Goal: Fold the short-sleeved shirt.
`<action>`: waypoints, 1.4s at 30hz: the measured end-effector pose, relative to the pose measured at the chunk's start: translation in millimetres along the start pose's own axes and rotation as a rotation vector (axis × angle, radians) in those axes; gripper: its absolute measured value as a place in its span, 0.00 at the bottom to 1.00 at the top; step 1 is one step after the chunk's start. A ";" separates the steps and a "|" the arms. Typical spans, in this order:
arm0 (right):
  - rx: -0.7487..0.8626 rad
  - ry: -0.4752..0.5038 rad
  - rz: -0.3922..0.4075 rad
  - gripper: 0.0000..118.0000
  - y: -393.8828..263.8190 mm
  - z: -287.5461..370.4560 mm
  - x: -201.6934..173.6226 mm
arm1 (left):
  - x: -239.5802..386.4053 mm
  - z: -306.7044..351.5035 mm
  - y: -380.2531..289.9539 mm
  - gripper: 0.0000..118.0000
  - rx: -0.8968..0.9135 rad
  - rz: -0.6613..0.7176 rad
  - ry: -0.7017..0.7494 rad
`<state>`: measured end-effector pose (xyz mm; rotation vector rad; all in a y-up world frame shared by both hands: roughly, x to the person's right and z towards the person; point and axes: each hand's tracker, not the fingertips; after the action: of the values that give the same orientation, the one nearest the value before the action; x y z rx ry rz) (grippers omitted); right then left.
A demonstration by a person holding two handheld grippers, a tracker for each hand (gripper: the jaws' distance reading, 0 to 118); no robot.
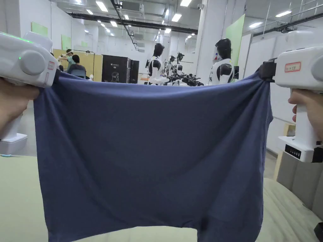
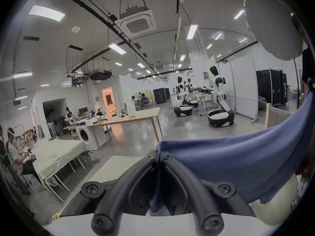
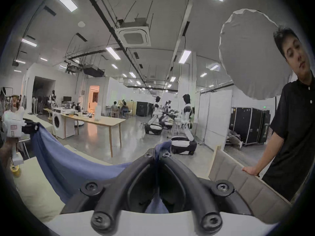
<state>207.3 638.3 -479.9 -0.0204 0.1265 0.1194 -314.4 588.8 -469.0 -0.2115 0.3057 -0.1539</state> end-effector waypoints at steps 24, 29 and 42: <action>-0.158 0.049 0.003 0.03 -171.8 88.0 -2.3 | 13.8 80.6 -184.0 0.00 -0.116 -0.004 -0.100; -0.251 0.129 0.050 0.03 -262.8 180.1 -7.4 | 13.2 162.6 -290.0 0.00 -0.245 -0.055 -0.196; -0.635 0.143 0.006 0.10 -472.3 275.5 -15.9 | 9.2 235.9 -462.4 0.16 -0.499 -0.017 -0.251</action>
<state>282.7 175.2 -198.6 -0.6633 0.2274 0.1605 -286.3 183.4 -145.9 -0.7217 0.0867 -0.0642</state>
